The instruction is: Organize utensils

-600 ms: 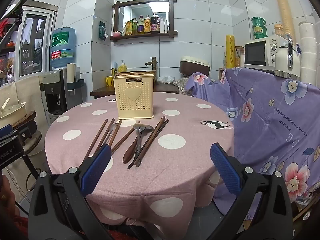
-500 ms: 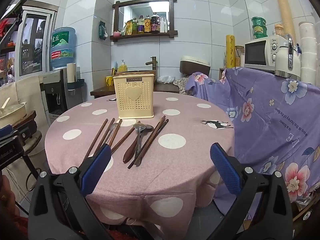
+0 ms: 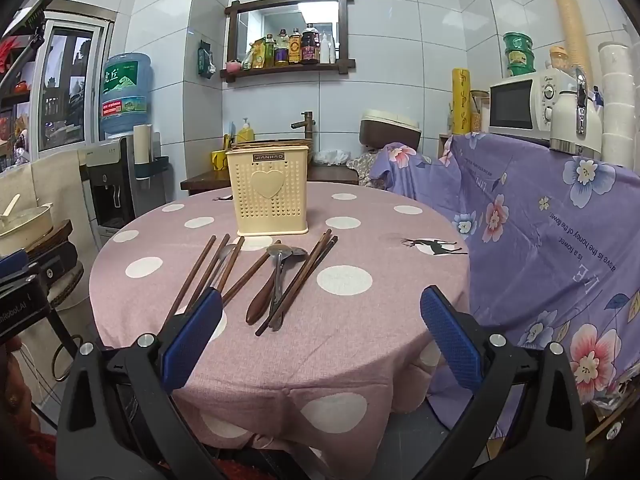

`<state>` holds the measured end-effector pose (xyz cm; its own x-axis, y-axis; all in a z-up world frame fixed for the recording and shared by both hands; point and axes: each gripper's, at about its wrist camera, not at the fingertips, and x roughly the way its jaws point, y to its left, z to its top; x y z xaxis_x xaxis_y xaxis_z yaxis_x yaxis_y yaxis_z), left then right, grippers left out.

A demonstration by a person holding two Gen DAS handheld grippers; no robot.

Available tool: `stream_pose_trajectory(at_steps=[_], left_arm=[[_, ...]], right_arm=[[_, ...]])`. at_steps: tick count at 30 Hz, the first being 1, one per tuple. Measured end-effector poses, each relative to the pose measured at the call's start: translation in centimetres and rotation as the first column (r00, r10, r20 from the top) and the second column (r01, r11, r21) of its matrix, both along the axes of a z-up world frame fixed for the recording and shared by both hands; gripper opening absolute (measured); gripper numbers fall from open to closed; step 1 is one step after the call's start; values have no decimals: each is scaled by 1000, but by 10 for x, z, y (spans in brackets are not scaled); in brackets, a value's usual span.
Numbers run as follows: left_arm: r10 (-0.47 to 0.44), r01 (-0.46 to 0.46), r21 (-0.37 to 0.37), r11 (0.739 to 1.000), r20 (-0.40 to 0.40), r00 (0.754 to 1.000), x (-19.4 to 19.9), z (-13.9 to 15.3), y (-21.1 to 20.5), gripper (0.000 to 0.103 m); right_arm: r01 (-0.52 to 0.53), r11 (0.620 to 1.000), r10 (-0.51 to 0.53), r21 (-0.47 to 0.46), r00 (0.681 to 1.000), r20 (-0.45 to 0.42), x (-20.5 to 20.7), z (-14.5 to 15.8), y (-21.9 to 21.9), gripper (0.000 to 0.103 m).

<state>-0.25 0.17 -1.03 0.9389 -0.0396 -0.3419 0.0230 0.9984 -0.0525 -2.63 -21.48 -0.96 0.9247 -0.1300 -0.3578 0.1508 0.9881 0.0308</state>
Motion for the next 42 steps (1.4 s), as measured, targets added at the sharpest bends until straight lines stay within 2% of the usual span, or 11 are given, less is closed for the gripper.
stream_pose_trajectory(at_steps=[42], left_arm=[[-21, 21, -10, 1000, 30, 999, -1, 12, -1, 94]], right_arm=[[-3, 1000, 3, 0, 1000, -1, 0, 5, 1, 98]])
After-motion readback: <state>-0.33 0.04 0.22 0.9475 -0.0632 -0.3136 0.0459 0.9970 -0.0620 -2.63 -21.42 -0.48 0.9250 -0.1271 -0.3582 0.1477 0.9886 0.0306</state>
